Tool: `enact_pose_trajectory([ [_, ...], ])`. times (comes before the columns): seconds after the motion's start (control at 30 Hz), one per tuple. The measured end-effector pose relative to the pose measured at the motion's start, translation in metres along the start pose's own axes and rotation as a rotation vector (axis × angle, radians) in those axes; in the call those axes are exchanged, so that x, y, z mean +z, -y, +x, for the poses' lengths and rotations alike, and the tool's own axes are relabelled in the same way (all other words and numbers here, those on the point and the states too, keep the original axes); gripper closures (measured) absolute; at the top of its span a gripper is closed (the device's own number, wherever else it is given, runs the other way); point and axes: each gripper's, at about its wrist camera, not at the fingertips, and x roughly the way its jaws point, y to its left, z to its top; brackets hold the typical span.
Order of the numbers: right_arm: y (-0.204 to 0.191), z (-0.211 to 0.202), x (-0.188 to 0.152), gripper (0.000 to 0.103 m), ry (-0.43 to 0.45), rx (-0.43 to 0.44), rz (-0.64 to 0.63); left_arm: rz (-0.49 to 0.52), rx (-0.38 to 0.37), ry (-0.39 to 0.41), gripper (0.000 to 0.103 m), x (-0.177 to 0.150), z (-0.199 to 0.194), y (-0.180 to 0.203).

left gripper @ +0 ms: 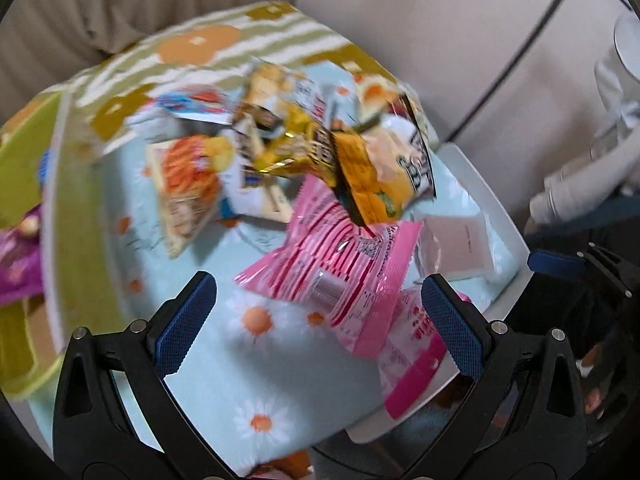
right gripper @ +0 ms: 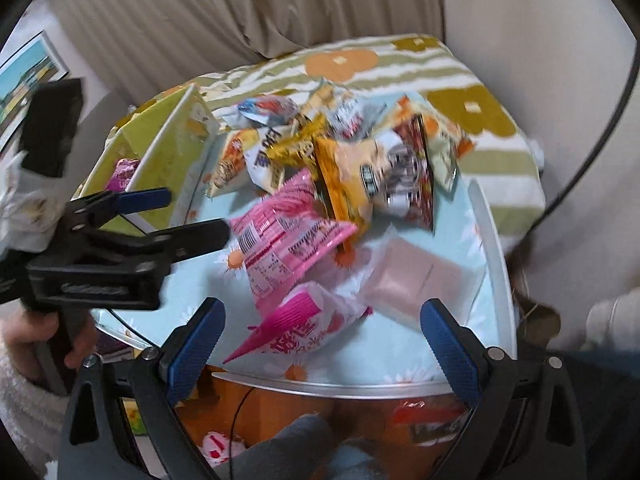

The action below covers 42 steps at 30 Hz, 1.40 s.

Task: Organize snacks
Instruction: 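Grasp the pink striped bag with the left tool while the right tool grasps the pink-white bag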

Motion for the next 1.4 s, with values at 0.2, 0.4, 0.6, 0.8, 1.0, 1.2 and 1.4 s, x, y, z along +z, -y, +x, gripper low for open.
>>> enact_pose_trajectory([
  [0.2,-0.003,0.021,-0.004,0.006,-0.042,-0.008,0.090,0.060,-0.060,-0.078,0.001,0.013,0.043,-0.004],
  [0.4,-0.004,0.044,-0.002,0.006,-0.085,-0.015,0.164,0.125,-0.086,-0.128,0.001,0.012,0.075,-0.005],
  [0.6,-0.004,0.060,-0.001,0.006,-0.126,-0.050,0.194,0.157,-0.113,-0.132,0.004,0.010,0.091,0.001],
  [0.8,0.002,0.071,-0.004,0.006,-0.159,-0.069,0.215,0.155,-0.100,-0.130,0.027,0.004,0.093,-0.002],
  [1.0,0.009,0.081,-0.005,0.015,-0.183,-0.077,0.227,0.136,-0.073,-0.137,0.031,-0.006,0.088,-0.012],
  [1.2,0.014,0.093,-0.004,0.027,-0.206,-0.072,0.218,0.090,-0.040,-0.145,0.031,-0.024,0.079,-0.028],
  [1.4,0.018,0.108,-0.006,0.045,-0.236,-0.056,0.197,0.048,-0.014,-0.149,0.031,-0.043,0.066,-0.043],
])
